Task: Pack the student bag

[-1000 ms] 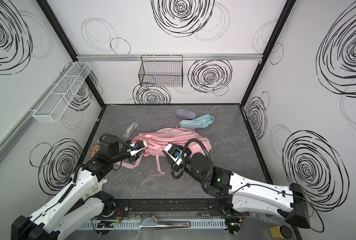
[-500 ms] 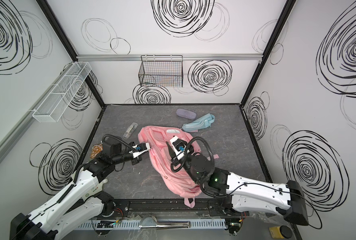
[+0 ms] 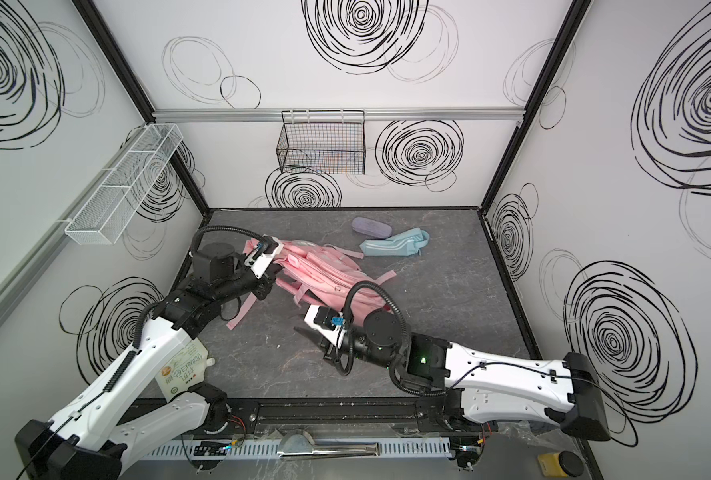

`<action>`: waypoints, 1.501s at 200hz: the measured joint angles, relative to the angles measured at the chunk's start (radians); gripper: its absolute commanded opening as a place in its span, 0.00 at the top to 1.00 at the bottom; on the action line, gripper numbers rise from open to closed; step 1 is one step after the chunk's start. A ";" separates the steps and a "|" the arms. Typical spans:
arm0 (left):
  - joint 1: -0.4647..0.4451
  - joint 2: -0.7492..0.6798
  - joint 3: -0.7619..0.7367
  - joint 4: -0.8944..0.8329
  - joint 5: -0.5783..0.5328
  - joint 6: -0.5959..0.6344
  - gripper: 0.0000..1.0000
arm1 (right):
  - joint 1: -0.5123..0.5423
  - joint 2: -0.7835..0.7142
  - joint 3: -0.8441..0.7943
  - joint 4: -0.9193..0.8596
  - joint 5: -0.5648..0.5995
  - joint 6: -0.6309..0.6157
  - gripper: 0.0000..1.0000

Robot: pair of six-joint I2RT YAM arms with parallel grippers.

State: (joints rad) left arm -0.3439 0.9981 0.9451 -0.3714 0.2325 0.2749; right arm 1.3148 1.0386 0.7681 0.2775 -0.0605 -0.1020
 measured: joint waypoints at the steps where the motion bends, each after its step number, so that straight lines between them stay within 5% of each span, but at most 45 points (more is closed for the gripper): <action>1: 0.000 0.000 0.000 -0.002 0.000 -0.002 1.00 | 0.003 0.005 -0.003 0.002 -0.002 0.001 0.71; 88: -0.087 -0.012 -0.010 -0.072 0.172 -0.115 1.00 | -0.093 0.191 -0.086 0.164 0.160 0.049 0.49; 173: -0.103 -0.020 -0.101 0.045 0.309 -0.178 1.00 | -0.140 0.327 -0.063 0.275 0.326 0.106 0.47; 247: -0.101 -0.011 -0.122 0.093 0.342 -0.186 1.00 | -0.145 0.389 -0.034 0.281 0.391 0.109 0.50; 300: -0.101 -0.011 -0.127 0.100 0.335 -0.171 1.00 | -0.154 0.389 -0.026 0.272 0.409 0.105 0.73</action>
State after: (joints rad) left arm -0.4454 0.9871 0.8177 -0.2710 0.5671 0.1040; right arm 1.1610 1.4277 0.7418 0.5499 0.3489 0.0025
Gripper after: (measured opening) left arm 0.088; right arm 0.298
